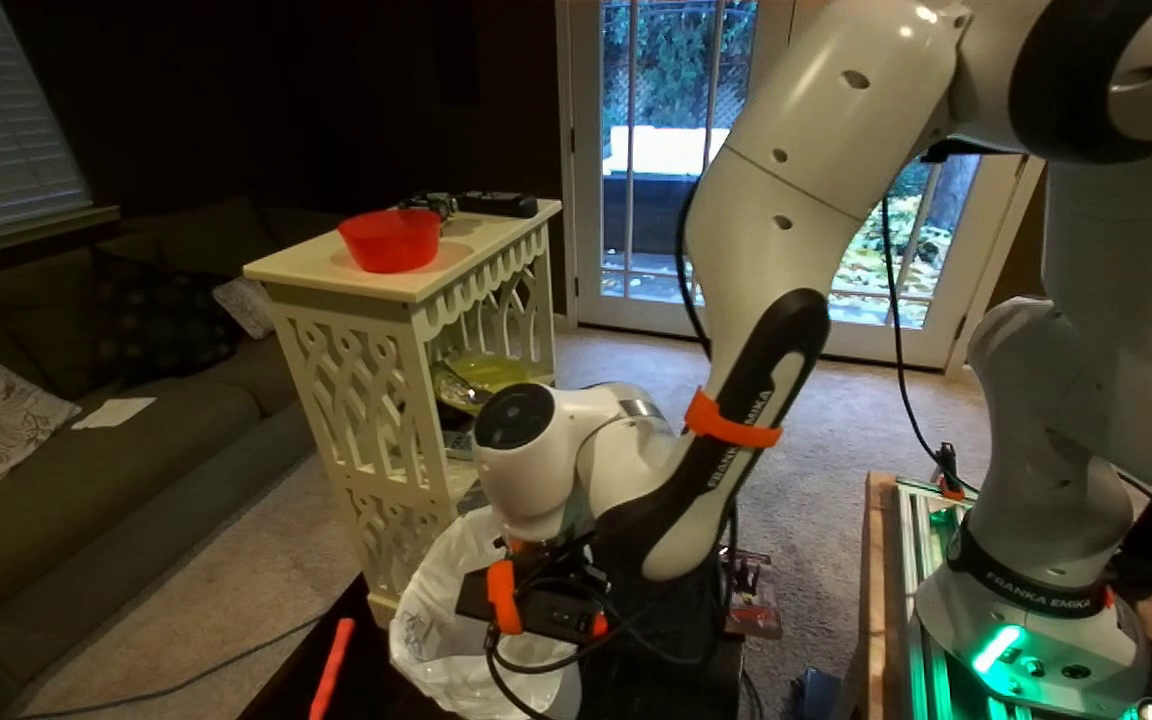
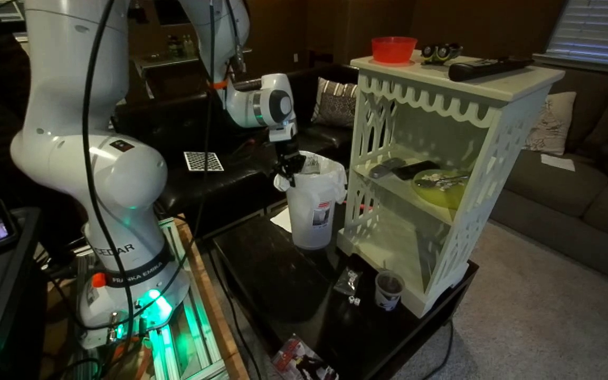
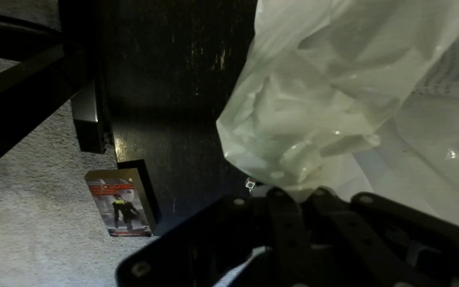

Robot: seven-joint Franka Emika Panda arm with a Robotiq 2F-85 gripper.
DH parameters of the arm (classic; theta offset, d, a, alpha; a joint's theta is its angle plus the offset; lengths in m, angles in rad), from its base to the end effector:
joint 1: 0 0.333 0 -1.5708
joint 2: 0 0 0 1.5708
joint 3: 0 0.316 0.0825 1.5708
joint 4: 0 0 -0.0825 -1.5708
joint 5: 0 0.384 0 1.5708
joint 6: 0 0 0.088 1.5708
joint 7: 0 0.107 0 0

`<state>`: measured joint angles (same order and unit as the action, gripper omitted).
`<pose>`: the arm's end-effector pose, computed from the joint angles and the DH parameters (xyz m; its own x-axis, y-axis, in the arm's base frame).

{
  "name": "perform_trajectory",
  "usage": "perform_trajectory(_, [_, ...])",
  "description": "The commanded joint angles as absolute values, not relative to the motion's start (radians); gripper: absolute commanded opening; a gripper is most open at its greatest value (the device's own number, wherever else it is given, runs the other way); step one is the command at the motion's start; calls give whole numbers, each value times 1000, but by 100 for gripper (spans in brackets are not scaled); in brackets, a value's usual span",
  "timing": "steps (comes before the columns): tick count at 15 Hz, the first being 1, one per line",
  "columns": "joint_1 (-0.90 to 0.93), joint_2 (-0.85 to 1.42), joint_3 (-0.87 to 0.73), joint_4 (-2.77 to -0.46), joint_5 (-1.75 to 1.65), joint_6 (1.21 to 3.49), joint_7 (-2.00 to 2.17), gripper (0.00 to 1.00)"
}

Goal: Move the trash bin to the bottom left corner of the table

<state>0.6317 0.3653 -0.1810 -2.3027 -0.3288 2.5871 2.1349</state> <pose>0.4648 0.2276 0.1831 0.1752 -0.9554 0.2378 -0.9828 -0.1842 -0.0158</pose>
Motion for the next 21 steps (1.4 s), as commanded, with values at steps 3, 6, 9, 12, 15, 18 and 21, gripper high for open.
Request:
perform_trajectory(3, [523, 81, -23, -2583, -342, 2644, 2100, 1])
perform_trajectory(6, [443, 61, 111, -2631, -259, 2703, 1949, 1])
perform_trajectory(9, [412, 135, 197, -2588, -214, 2758, 1795, 1])
perform_trajectory(12, [387, 220, 265, -2545, -109, 2812, 1587, 1])
perform_trajectory(15, [295, 275, 385, -2535, -6, 2815, 1366, 1])
perform_trajectory(18, [297, 305, 382, -2531, 56, 2802, 1167, 1])
perform_trajectory(21, [339, 320, 329, -2525, 33, 2809, 1081, 1])
